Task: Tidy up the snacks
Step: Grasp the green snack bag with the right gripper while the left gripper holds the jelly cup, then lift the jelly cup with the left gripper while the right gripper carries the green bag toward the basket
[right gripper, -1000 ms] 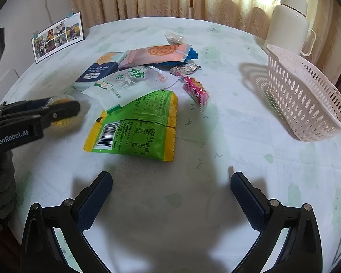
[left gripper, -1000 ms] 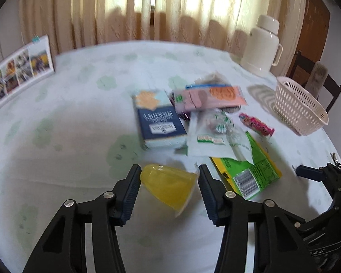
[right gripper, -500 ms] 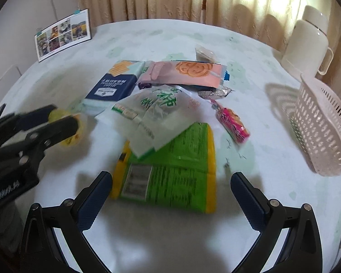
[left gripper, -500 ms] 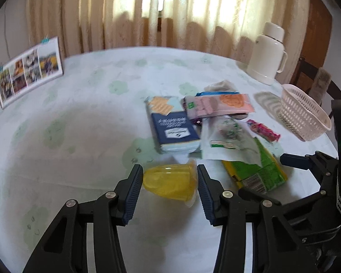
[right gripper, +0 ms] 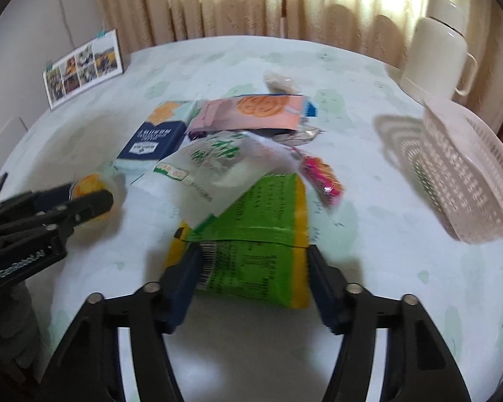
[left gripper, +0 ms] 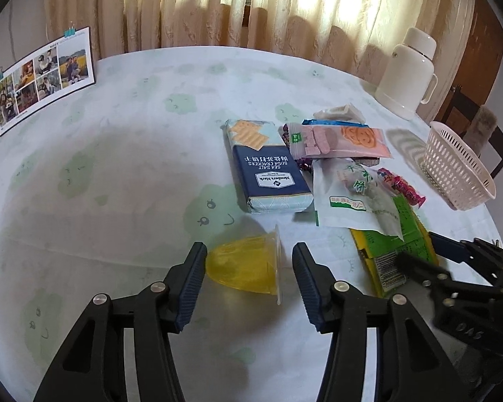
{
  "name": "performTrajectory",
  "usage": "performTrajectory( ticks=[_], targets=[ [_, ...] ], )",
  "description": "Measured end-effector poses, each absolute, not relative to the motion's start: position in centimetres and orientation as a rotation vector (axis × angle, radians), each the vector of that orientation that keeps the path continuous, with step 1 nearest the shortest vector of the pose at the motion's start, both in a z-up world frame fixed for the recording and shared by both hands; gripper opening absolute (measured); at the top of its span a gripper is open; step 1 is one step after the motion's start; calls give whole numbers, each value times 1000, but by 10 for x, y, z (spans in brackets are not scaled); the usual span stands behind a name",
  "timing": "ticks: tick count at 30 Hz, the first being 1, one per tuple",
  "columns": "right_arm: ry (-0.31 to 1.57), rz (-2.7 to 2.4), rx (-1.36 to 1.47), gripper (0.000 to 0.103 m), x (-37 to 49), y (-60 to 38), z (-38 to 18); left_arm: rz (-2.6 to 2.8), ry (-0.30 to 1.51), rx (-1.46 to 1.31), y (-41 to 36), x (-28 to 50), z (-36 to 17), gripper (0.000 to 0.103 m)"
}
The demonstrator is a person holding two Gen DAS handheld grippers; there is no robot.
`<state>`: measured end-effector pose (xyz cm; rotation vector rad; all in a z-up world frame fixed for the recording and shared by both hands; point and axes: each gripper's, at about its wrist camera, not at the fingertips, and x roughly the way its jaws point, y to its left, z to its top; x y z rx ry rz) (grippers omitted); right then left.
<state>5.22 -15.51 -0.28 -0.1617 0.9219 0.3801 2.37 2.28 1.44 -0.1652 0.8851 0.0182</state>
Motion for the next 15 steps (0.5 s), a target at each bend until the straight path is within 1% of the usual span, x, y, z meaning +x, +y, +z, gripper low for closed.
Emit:
performTrajectory(
  ticks=[1, 2, 4, 6, 10, 13, 15],
  targets=[
    [920, 383, -154, 53, 51, -158, -2, 17, 885, -162, 23, 24, 14, 49],
    [920, 389, -146, 52, 48, -162, -2, 15, 887, -159, 22, 24, 14, 49],
    [936, 405, -146, 52, 43, -165, -2, 12, 885, -157, 22, 24, 14, 46],
    [951, 439, -150, 52, 33, -167, -3, 10, 882, -159, 23, 24, 14, 41],
    [969, 521, -181, 56, 5, -161, -5, 2, 870, -150, 21, 22, 16, 41],
    [971, 585, -278, 61, -19, -149, -6, 0, 857, -146, 21, 21, 18, 41],
    [955, 603, -327, 61, -29, -143, -3, 1, 852, -147, 21, 20, 18, 41]
  ],
)
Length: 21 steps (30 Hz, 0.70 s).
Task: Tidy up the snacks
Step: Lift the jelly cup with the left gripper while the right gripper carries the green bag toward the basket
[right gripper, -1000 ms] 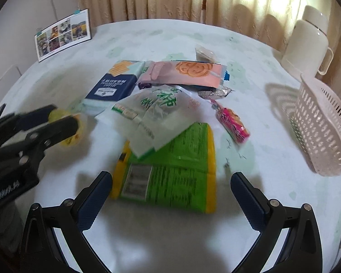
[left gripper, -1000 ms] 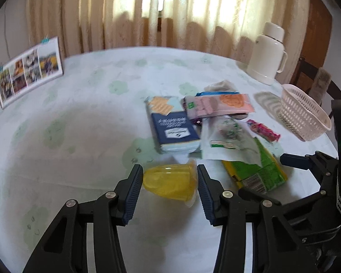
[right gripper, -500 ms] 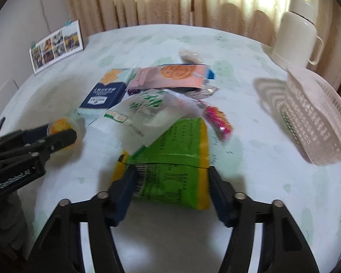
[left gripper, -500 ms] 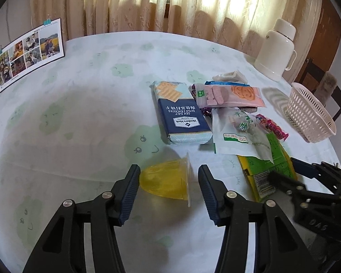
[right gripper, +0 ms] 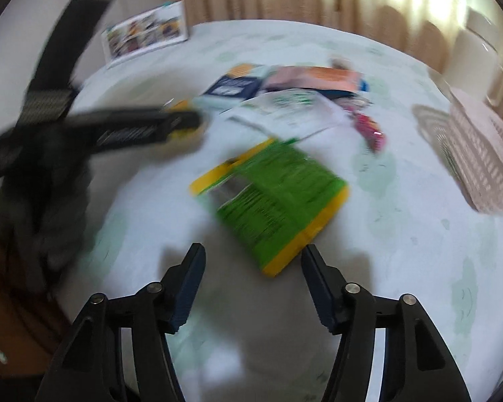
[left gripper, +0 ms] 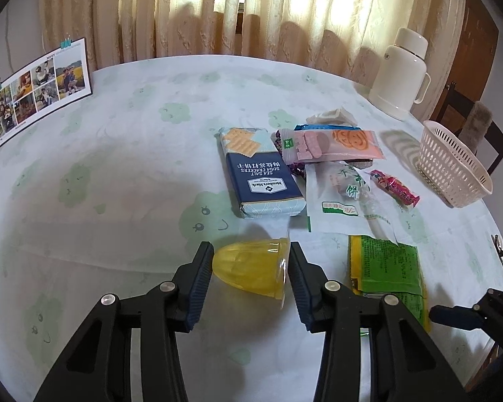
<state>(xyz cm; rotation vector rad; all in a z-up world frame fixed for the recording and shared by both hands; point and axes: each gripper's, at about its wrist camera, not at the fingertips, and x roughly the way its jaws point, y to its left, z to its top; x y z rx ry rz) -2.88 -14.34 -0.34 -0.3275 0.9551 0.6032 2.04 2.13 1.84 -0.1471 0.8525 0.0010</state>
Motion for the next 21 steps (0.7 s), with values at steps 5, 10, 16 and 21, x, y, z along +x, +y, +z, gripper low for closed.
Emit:
performTrajectory(
  ticks=[5, 10, 16, 21],
  targets=[
    [901, 609, -296, 81, -14, -152, 9, 0, 838, -149, 22, 19, 21, 41],
    [878, 675, -289, 87, 22, -145, 15, -2, 821, -146, 21, 17, 23, 40],
    [945, 784, -282, 87, 57, -133, 0, -5, 814, -147, 22, 16, 24, 40],
    [951, 852, -347, 87, 39, -130, -9, -8, 818, -150, 22, 16, 24, 40]
  ],
)
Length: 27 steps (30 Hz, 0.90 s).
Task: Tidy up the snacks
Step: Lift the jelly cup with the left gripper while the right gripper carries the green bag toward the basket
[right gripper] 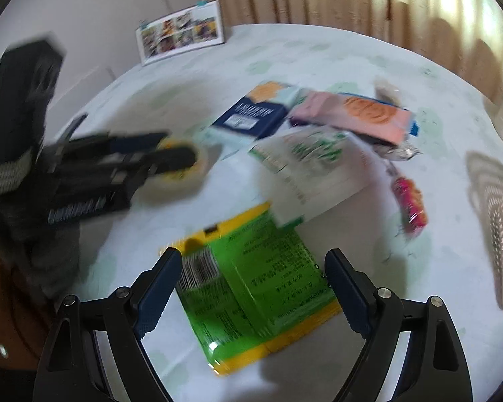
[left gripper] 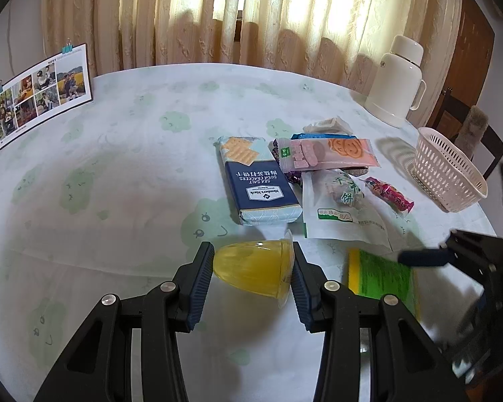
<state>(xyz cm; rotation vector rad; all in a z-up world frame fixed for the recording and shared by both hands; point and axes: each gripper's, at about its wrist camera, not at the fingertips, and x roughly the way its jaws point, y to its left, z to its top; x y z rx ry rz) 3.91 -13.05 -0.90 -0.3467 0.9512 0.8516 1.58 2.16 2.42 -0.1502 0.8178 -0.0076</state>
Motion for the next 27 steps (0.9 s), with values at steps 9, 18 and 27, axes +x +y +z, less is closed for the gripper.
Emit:
performTrajectory(
  ticks=[9, 18, 27],
  targets=[
    [888, 800, -500, 97, -4, -124, -20, -4, 798, -130, 19, 14, 27, 40],
    [883, 721, -414, 90, -2, -126, -18, -41, 743, -117, 14, 7, 34, 40],
    [837, 646, -232, 88, 3, -157, 6, -53, 720, -103, 10, 4, 37, 40]
  ],
)
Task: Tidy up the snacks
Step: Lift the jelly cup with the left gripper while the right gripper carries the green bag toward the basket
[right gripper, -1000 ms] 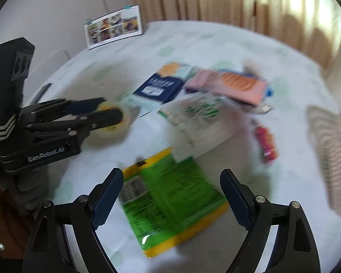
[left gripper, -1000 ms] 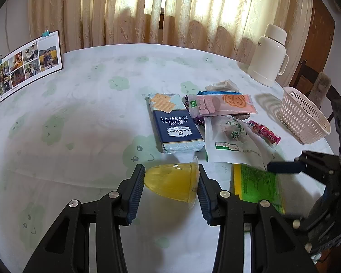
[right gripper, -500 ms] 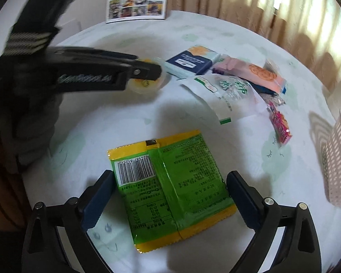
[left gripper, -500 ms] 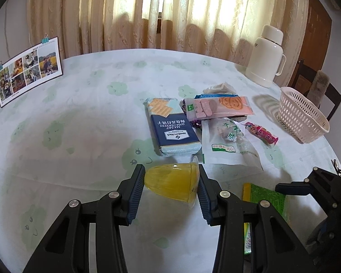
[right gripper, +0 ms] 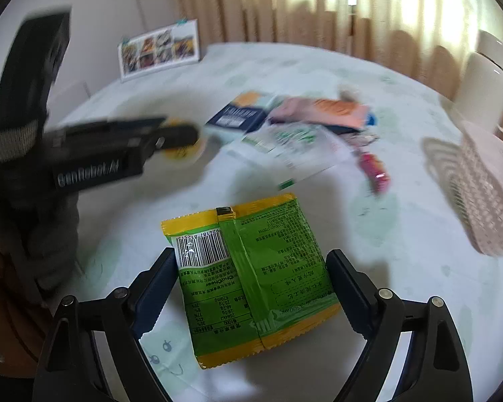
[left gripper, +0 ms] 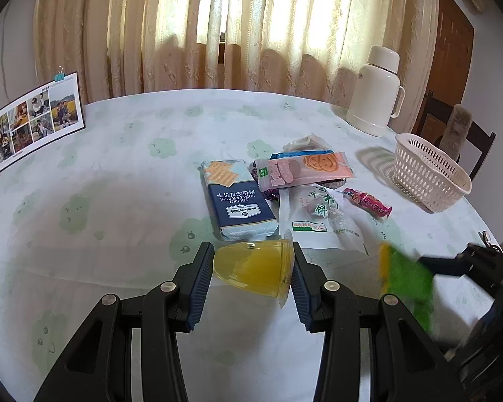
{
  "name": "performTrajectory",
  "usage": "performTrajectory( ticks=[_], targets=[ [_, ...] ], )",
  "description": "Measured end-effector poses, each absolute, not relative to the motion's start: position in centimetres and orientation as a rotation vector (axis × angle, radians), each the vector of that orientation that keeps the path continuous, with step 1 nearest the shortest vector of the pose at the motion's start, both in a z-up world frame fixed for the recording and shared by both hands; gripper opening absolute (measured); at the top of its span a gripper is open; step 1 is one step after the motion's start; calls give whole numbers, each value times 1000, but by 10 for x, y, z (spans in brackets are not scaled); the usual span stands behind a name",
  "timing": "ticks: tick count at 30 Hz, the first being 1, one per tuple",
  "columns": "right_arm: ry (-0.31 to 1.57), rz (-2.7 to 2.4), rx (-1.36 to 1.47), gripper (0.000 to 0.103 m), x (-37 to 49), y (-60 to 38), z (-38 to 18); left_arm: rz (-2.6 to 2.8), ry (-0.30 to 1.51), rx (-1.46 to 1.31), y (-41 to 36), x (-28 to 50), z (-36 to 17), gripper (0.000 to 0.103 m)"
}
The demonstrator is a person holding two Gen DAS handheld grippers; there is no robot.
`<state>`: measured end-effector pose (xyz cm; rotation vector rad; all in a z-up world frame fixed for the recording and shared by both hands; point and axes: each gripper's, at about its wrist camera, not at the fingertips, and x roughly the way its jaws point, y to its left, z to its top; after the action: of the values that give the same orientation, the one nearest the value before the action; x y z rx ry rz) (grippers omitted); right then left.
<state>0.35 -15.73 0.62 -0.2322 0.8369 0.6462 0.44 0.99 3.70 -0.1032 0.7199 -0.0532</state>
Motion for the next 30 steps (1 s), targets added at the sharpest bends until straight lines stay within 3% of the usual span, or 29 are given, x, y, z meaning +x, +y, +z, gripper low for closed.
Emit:
performTrajectory(
  ticks=[20, 30],
  targets=[
    [595, 238, 144, 88, 85, -298, 82, -78, 688, 4, -17, 14, 77, 40],
    [590, 89, 267, 91, 143, -356, 55, -101, 667, 48, -46, 35, 101, 40]
  ],
)
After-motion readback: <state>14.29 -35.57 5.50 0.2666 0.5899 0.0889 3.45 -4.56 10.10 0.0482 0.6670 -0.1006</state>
